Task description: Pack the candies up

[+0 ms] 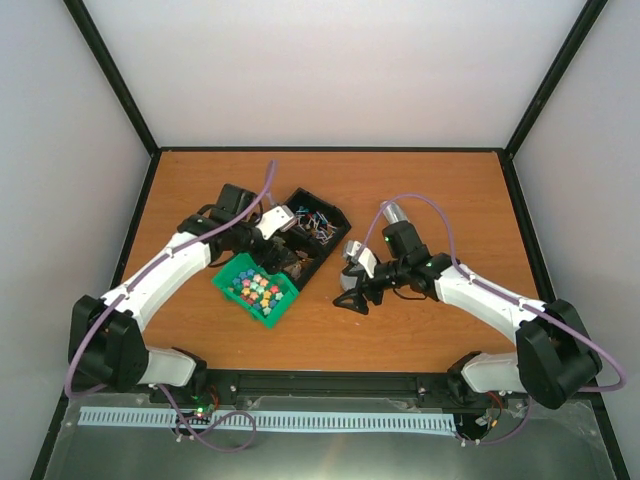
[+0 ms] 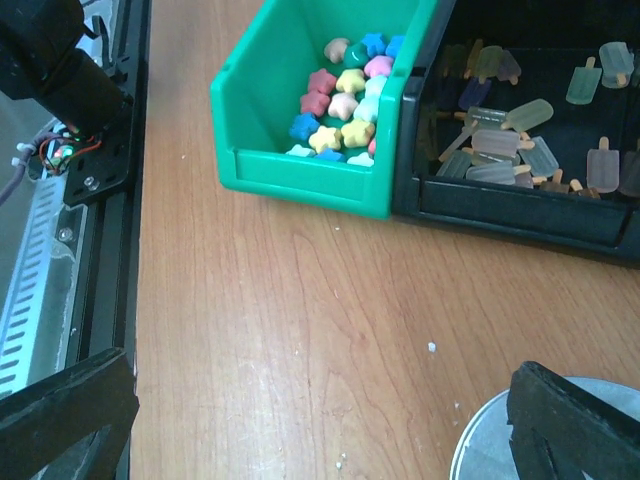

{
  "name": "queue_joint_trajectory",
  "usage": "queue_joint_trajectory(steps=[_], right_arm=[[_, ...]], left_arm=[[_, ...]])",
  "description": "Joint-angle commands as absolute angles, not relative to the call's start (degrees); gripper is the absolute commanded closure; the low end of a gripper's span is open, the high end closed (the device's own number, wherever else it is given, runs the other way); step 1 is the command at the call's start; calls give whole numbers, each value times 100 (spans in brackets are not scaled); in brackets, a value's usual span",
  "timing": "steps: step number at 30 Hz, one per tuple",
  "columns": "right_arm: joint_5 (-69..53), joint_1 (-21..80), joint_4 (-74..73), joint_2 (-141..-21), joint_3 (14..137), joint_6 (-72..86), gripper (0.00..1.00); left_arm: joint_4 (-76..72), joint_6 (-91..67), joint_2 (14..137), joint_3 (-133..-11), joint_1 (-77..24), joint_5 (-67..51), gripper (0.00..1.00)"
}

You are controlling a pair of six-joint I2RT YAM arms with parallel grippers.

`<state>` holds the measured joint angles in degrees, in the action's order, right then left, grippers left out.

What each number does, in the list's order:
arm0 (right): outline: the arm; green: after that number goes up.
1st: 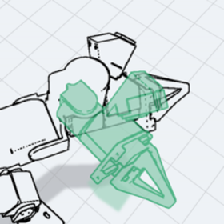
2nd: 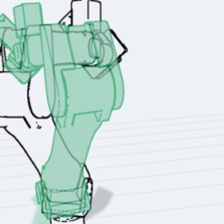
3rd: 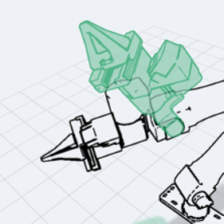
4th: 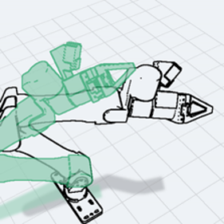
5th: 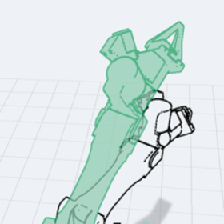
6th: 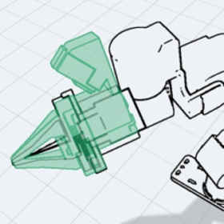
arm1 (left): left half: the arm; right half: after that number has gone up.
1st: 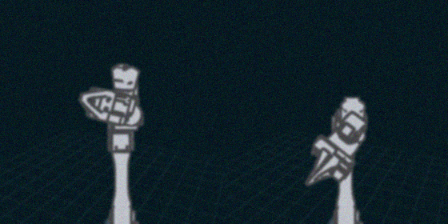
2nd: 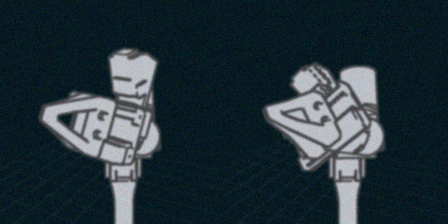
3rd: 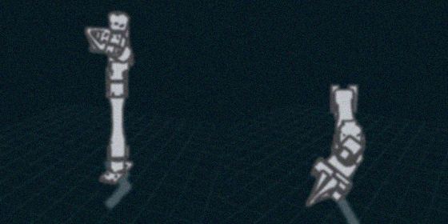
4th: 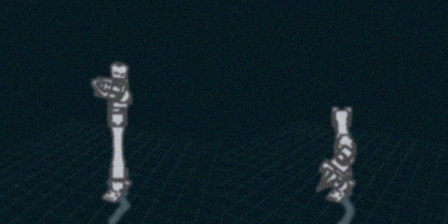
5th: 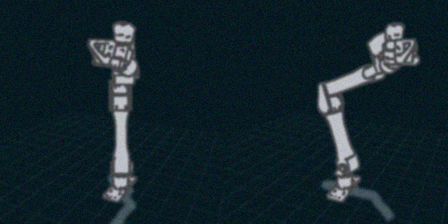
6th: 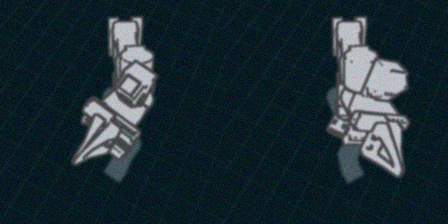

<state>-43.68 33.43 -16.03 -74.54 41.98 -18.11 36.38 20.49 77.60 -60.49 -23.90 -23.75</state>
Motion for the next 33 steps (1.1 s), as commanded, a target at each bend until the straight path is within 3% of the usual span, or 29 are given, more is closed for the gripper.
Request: queue_joint_trajectory(steps=[1,13,21,33], right_arm=[[-4142,3322,-1822,-7344,4355,-1981,0],[-3890,2090,-2324,-6223,4305,-2195,0],[-3176,1435,-2259,-5554,4197,-1792,0],[-2447,1406,-2004,-5333,4001,-1460,0]], left_arm=[[4467,2028,7518,-6135,-2083,-2380,0],[4228,1393,6627,-5747,-848,-2400,0],[3906,819,6608,-5488,-791,-1721,0],[3767,737,6530,-5241,-791,-1600,0]])
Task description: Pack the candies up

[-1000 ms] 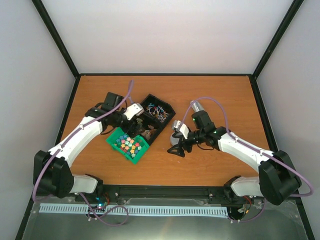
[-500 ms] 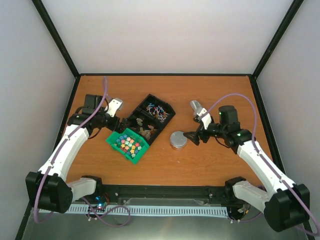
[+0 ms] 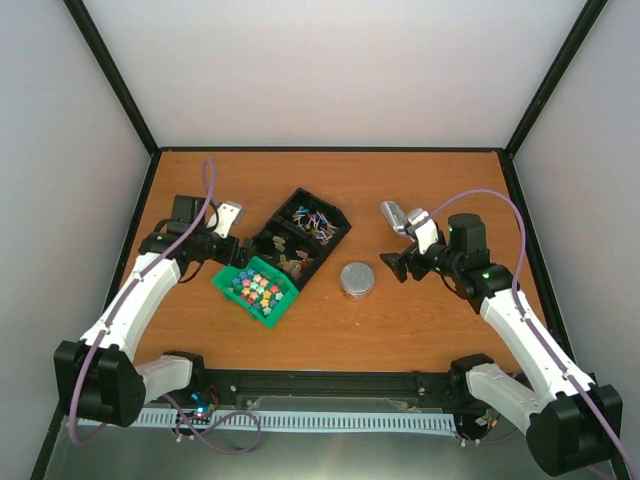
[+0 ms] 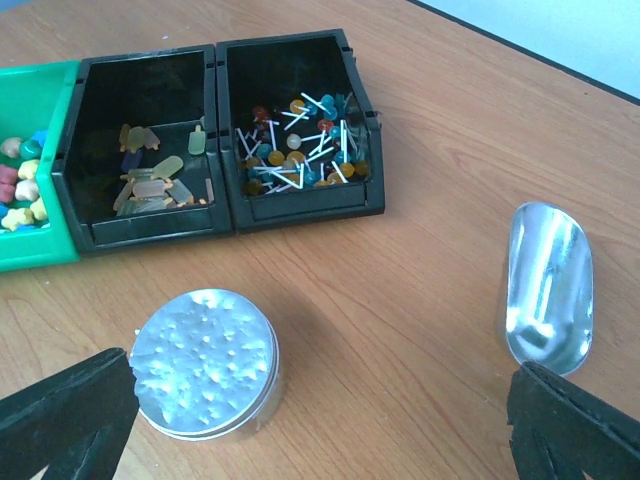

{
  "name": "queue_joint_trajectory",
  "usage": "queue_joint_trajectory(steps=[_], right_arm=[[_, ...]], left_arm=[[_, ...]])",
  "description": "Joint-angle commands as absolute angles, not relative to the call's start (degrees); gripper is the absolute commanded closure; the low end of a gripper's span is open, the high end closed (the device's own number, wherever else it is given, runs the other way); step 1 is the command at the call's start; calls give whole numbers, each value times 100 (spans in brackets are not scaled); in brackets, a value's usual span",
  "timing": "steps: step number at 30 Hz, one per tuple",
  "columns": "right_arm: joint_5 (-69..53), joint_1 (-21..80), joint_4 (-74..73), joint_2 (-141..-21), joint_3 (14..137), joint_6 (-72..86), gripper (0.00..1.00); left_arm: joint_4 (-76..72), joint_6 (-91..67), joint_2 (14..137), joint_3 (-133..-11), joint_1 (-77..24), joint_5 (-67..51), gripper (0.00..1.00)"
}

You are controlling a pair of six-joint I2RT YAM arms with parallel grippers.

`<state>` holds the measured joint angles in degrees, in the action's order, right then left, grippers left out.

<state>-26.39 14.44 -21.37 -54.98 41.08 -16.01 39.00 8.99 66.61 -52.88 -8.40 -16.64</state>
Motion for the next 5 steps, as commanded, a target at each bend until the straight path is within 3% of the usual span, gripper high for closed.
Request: queue_joint_trajectory(steps=[1,5], right_arm=[[-2451,1406,-1984,-5320,3973,-1459,0],[-2640,1415,-2039,-5372,3928,-1518,0]], left_arm=[[3751,738,6508,-5229,-791,-1626,0],[3683,751,6417,-5188,-791,-1612,0]])
